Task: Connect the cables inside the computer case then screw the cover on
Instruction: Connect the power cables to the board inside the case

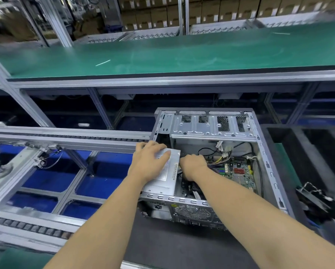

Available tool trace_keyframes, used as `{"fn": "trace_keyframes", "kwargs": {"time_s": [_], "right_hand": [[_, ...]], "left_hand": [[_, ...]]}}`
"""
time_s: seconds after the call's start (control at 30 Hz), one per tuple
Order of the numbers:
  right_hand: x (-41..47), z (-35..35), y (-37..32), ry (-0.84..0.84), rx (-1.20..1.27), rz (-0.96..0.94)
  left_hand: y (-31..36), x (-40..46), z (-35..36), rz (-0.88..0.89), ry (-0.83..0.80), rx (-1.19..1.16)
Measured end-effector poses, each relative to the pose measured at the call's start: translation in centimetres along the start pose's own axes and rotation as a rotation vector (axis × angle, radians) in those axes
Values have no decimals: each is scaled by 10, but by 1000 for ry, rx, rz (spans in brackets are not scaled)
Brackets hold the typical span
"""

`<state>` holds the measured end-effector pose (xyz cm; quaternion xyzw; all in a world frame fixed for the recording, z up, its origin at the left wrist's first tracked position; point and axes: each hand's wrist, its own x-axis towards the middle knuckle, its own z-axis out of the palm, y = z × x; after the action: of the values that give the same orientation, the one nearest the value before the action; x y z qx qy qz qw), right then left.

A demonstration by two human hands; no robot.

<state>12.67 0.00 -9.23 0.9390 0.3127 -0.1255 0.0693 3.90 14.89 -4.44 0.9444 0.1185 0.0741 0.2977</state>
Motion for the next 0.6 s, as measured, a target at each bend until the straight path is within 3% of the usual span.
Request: {"fn": "trace_keyframes", "kwargs": {"time_s": [0.3,0.5,0.6], "right_hand": [[-2,4,1,57,256,162],[-5,1,3,55,314,193],[-4,-3,12,63,456,118]], "left_hand": [[0,-1,-1,7,16,-88],[-2,1,1,7,8,-10],[-4,2,4,-4,-22,40]]}}
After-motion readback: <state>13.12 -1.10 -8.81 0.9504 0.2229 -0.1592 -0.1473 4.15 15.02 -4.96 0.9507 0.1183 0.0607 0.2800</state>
